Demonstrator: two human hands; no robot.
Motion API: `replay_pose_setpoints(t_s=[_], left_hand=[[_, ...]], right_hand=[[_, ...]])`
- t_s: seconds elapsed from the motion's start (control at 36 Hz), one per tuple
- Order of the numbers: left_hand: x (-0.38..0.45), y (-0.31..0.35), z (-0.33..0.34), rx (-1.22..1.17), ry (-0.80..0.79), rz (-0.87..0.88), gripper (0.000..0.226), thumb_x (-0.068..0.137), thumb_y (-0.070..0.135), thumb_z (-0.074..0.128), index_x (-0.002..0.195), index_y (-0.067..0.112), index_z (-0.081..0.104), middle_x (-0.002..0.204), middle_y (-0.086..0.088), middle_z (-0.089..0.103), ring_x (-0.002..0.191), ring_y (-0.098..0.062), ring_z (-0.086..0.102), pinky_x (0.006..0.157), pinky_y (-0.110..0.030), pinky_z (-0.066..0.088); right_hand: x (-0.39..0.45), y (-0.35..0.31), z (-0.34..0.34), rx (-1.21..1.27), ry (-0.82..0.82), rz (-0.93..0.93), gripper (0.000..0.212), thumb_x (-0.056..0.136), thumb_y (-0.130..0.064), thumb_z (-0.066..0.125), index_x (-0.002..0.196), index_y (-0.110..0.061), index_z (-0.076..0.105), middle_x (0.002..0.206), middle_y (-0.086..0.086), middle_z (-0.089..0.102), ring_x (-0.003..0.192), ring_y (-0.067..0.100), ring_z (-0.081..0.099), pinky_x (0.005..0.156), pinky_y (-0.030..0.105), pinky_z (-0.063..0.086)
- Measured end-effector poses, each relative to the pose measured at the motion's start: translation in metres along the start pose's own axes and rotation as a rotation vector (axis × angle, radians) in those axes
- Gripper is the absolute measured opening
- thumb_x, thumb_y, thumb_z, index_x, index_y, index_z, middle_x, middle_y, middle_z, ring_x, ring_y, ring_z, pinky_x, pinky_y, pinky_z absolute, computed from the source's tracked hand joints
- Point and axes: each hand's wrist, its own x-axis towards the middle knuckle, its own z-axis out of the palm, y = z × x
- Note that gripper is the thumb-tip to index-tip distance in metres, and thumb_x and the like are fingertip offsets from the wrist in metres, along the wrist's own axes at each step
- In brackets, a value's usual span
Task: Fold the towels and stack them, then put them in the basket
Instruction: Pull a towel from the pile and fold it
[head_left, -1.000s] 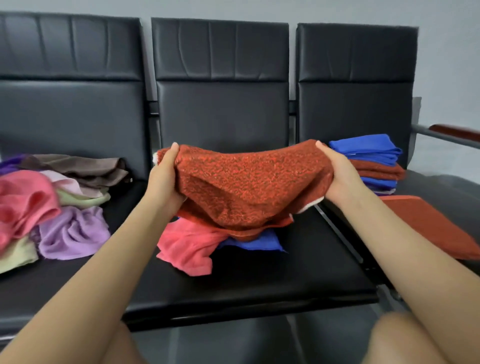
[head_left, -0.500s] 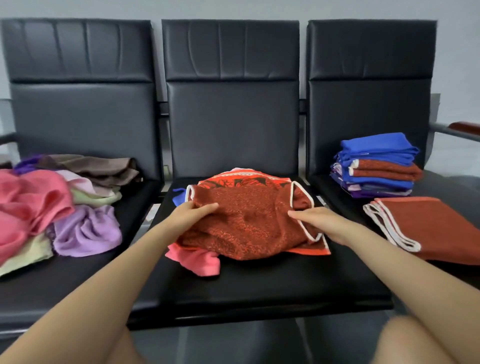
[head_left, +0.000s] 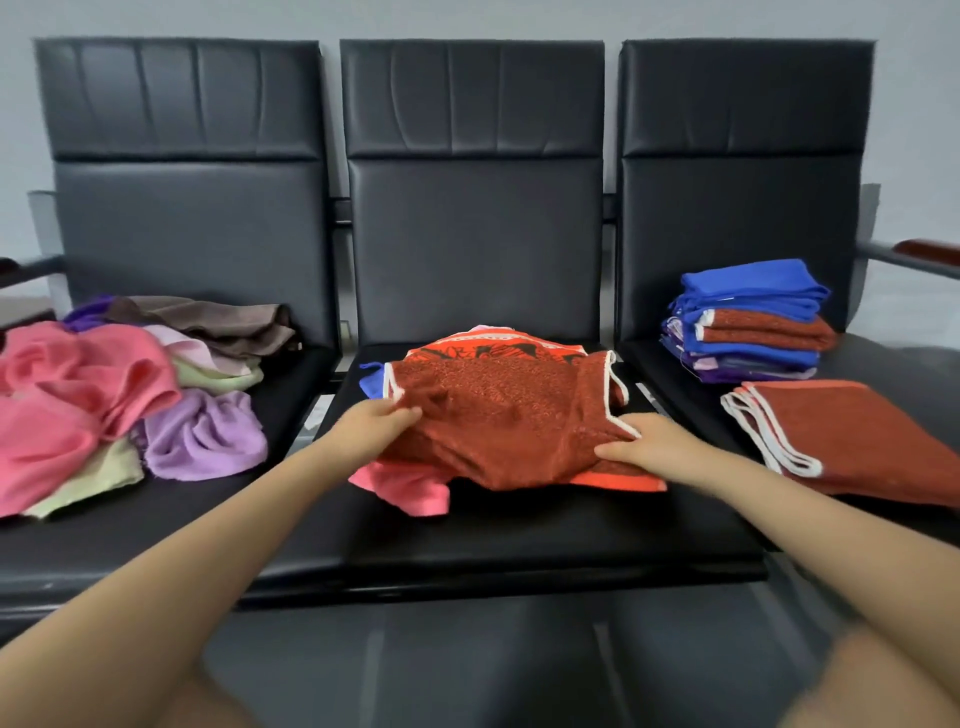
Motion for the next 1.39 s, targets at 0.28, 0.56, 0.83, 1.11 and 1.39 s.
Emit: replay_pose_setpoints(t_s=[0.28,0.56,0.83,1.11,1.39], left_hand=[[-0.025,0.022,-0.005,-0.479,0.201,0.036,0.026,0.09,0.042,0.06,0.087,0.019,0.07,0.091,-0.001,0.068,0.085,-0.017,0.06,0.088,-0.035,0.047],[-0.032,-0.022,0.009,0.021,0.204,0.052,0.025,0.081,0.023,0.076,0.094,0.018,0.055,0.089,-0.005,0.062,0.074,-0.017,0.057,0.065,-0.027,0.04],[-0.047,-0.031,0.021,0.71,0.335,0.575,0.03,0.068,0.021,0.078,0.092,0.016,0.06,0.095,-0.005,0.05,0.092,-0.026,0.047,0.067,-0.043,0.052],[-0.06,-0.028,0.051,0.743,-0.19,0.829,0.058,0.075,0.07,0.048,0.115,0.029,0.057,0.106,0.008,0.051,0.098,-0.013,0.048,0.086,-0.029,0.042],[-0.057,-0.028,0.059,0.615,-0.123,0.814,0.044,0.089,0.051,0.033,0.098,0.018,0.06,0.095,0.004,0.056,0.09,-0.016,0.051,0.08,-0.03,0.043]], right_hand=[[-0.017,-0.023,-0.031,0.752,0.184,0.017,0.01,0.093,-0.016,0.06,0.093,-0.009,0.067,0.074,0.005,0.07,0.062,0.013,0.067,0.062,0.026,0.055],[-0.03,0.006,-0.02,0.184,0.116,0.109,0.01,0.087,-0.021,0.07,0.095,-0.016,0.075,0.098,0.018,0.073,0.084,0.023,0.066,0.08,0.033,0.049],[-0.033,0.019,-0.014,-0.442,0.348,0.035,0.077,0.075,-0.026,0.079,0.14,-0.013,0.04,0.113,0.01,0.052,0.105,0.025,0.051,0.087,0.035,0.043],[-0.061,-0.012,0.03,-0.639,-0.149,-0.614,0.045,0.076,-0.058,0.063,0.106,-0.026,0.058,0.095,-0.012,0.05,0.091,0.005,0.044,0.081,0.027,0.041],[-0.054,-0.009,0.036,-0.688,-0.208,-0.615,0.027,0.091,-0.044,0.056,0.111,-0.026,0.054,0.104,-0.008,0.051,0.102,0.011,0.045,0.089,0.033,0.044]])
